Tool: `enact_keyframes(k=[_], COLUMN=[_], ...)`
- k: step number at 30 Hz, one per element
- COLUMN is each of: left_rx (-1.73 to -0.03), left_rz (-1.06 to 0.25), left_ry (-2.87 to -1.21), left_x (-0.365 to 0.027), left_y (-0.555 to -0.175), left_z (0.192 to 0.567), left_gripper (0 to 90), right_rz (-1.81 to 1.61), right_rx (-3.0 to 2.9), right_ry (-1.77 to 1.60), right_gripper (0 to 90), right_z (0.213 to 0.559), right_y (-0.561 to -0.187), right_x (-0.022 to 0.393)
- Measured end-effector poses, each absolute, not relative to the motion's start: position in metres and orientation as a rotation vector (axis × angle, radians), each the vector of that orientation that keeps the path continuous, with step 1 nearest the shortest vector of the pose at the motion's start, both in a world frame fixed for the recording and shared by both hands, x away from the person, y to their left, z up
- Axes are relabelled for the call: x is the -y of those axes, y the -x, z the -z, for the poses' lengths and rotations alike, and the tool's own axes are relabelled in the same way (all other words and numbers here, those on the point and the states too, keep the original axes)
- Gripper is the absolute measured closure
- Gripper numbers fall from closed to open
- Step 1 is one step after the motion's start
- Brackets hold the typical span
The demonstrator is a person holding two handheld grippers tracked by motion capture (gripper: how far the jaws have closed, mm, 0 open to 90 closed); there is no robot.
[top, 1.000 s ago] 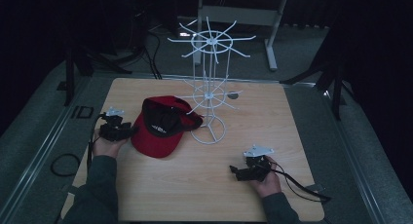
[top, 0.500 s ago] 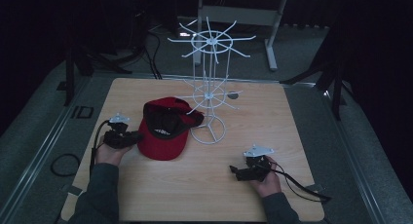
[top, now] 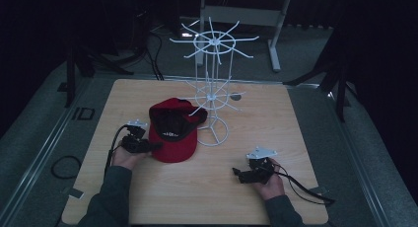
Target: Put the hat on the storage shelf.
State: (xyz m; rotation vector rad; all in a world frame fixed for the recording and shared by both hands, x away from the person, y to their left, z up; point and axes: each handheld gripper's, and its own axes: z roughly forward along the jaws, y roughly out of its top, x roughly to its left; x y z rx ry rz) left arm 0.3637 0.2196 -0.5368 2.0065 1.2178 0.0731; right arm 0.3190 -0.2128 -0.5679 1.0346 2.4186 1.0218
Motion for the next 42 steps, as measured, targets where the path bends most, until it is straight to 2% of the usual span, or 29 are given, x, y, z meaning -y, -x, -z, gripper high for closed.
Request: enact_keyframes(k=[6, 14, 20, 25, 31, 42], left_rx=[-1.219, -1.271, -1.313, -1.31, -1.312, -1.306], left_rz=[-0.144, -0.177, -0.203, -0.284, -0.387, -0.462], left_ry=[-2.0, -1.896, -1.774, -1.734, -1.72, -1.613], left_x=[-0.217, -0.231, -0.244, -0.25, -0.253, -0.261], left_y=[-0.353, -0.341, -0.337, -0.332, -0.329, -0.327], left_z=[0.536, 0.537, 0.532, 0.523, 0.515, 0.496], left_gripper=[71.6, 75.6, 82.8, 85.8, 86.2, 86.2], right_rz=[-1.022, -1.021, -1.021, -1.021, -1.021, -1.021], right_rx=[-2.418, -2.418, -2.418, -2.419, -2.419, -2.419], right_ry=[-1.032, -1.033, -1.032, -1.032, -1.031, -1.032], right_gripper=[14.0, 14.0, 13.9, 14.0, 14.0, 14.0], right_z=[0.568, 0.568, 0.568, 0.568, 0.568, 0.568], right_y=[-0.319, -0.319, -0.319, -0.319, -0.319, -0.319], right_x=[0.213, 0.213, 0.213, 0.213, 0.213, 0.213])
